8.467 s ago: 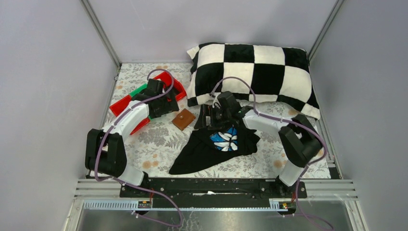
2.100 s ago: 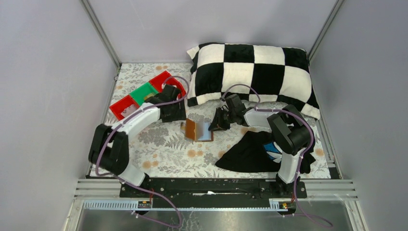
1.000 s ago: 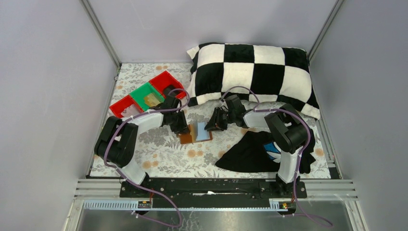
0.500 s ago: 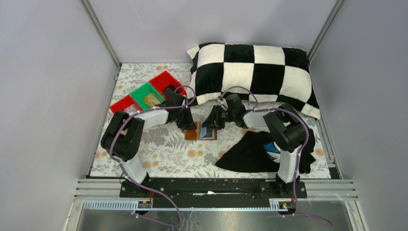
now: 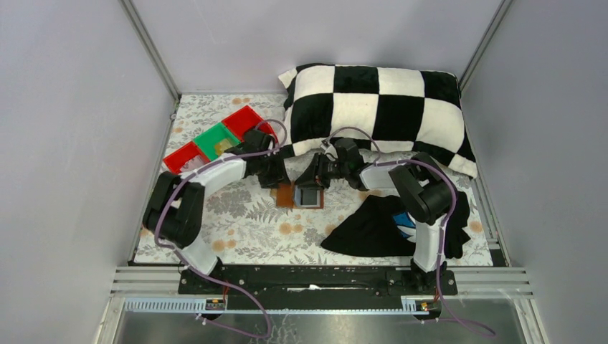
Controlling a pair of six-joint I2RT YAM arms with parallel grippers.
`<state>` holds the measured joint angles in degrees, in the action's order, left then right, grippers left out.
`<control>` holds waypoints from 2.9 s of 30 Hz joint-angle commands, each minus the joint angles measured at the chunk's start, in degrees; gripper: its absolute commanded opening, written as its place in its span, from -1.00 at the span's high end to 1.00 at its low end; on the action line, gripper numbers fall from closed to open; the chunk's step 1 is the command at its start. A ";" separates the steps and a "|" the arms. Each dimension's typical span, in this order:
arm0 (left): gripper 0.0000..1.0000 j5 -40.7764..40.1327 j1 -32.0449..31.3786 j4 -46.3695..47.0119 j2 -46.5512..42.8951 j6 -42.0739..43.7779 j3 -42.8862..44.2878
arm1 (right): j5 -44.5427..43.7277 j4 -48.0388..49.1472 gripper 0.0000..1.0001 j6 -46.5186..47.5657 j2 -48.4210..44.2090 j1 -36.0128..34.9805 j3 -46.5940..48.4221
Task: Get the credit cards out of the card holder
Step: Open the card holder at the center of the board, then remove the credit card from the card holder.
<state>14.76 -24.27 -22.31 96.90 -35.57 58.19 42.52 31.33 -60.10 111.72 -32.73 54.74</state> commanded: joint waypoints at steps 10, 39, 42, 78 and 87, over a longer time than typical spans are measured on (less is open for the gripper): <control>-0.13 -4.07 2.31 -5.25 -16.26 1.36 4.20 | -8.00 -14.71 0.17 9.21 6.19 -4.71 11.39; -0.05 11.98 -3.46 17.62 -3.45 -5.69 -7.39 | -20.07 -19.40 0.24 16.80 -15.19 1.07 -7.08; 0.00 12.14 -3.41 18.26 -2.06 -5.57 -8.15 | -18.99 -18.40 0.26 16.22 -14.58 1.20 -7.10; 0.23 13.34 -1.48 20.96 2.60 -5.38 -10.22 | -15.35 -15.51 0.33 14.89 -12.81 2.24 -6.37; 0.23 12.85 -1.39 19.39 2.76 -4.77 -9.46 | -12.92 -14.26 0.32 14.21 -9.57 2.18 -4.73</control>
<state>28.14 -26.11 -2.66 99.20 -41.06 48.60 27.77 15.75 -46.28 101.06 -30.89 48.12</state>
